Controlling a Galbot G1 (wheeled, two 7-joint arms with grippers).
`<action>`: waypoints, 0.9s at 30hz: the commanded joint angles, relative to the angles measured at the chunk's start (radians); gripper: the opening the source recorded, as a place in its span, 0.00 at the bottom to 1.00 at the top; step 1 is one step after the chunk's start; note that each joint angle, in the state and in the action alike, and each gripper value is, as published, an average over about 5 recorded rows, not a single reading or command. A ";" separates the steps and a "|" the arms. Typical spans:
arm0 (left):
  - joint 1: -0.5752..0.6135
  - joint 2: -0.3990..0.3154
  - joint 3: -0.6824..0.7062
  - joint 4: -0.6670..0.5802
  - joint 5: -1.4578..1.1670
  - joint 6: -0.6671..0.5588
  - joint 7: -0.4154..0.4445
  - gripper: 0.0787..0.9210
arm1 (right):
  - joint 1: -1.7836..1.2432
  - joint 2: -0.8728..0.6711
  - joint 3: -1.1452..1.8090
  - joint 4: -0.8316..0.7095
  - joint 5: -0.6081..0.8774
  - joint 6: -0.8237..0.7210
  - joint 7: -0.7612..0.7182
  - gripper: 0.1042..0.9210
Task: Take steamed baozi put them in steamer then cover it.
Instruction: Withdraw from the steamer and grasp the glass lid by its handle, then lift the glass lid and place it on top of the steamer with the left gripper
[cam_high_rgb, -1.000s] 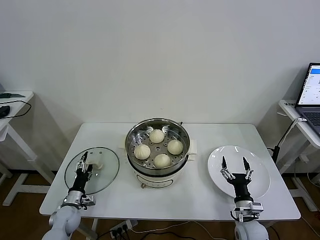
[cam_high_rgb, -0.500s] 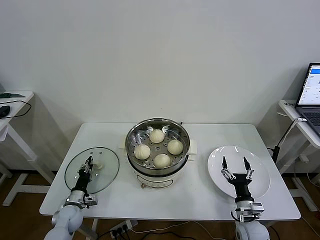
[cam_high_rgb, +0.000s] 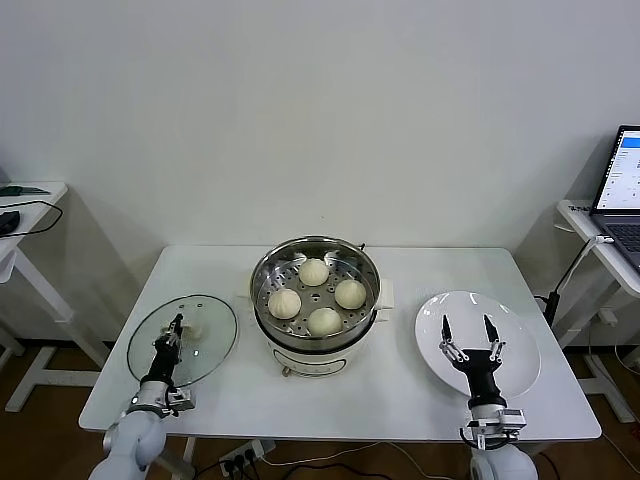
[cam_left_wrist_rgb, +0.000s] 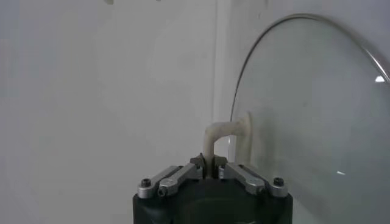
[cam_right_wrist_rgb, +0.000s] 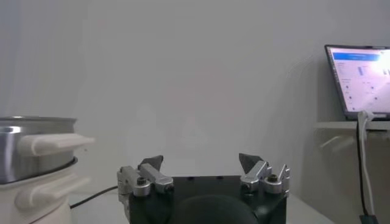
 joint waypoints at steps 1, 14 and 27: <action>0.079 0.037 -0.071 -0.267 -0.039 0.035 0.027 0.13 | -0.001 0.004 -0.001 -0.002 -0.006 0.001 0.000 0.88; 0.183 0.119 -0.065 -0.814 -0.168 0.277 0.142 0.13 | 0.001 -0.011 0.002 0.004 -0.005 -0.001 0.011 0.88; -0.044 0.117 0.423 -0.945 -0.163 0.538 0.316 0.13 | -0.003 -0.012 0.019 0.010 0.010 -0.004 0.015 0.88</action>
